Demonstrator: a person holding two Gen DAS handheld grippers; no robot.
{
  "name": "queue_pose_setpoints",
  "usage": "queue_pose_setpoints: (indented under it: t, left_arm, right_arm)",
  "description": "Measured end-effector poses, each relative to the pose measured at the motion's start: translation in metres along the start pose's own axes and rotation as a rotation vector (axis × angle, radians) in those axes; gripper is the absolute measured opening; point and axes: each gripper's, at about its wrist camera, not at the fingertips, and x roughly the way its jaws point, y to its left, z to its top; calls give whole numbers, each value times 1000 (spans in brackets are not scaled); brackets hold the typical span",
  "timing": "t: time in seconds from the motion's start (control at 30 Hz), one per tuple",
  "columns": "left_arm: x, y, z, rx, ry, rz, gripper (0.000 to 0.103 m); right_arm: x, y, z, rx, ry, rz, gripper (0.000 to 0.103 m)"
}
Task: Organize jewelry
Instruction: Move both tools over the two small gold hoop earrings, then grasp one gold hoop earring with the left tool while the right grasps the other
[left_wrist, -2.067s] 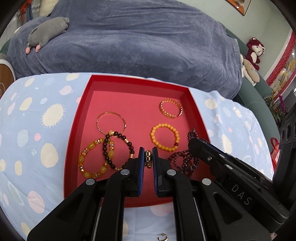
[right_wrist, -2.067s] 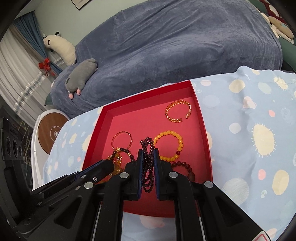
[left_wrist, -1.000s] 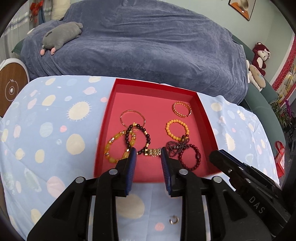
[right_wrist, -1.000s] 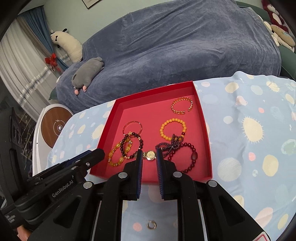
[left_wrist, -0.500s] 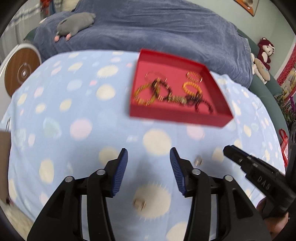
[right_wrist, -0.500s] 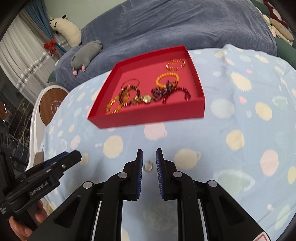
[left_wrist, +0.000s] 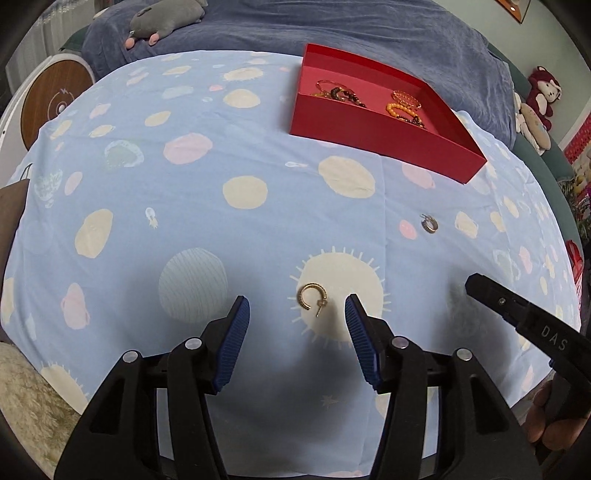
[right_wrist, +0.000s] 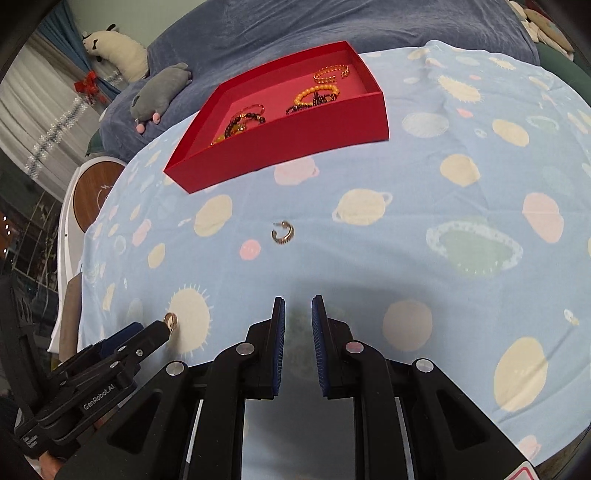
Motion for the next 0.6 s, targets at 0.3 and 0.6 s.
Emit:
queue_pose_setpoints:
  t: [0.3,0.6]
  left_arm:
    - [9,-13,-2,50,-11,24,37]
    - [11,-15,1,50,-10,22,31]
  right_arm:
    - [7,7,6,-26,2,-2,16]
    - [21,20,28,-75,-11,-41,32]
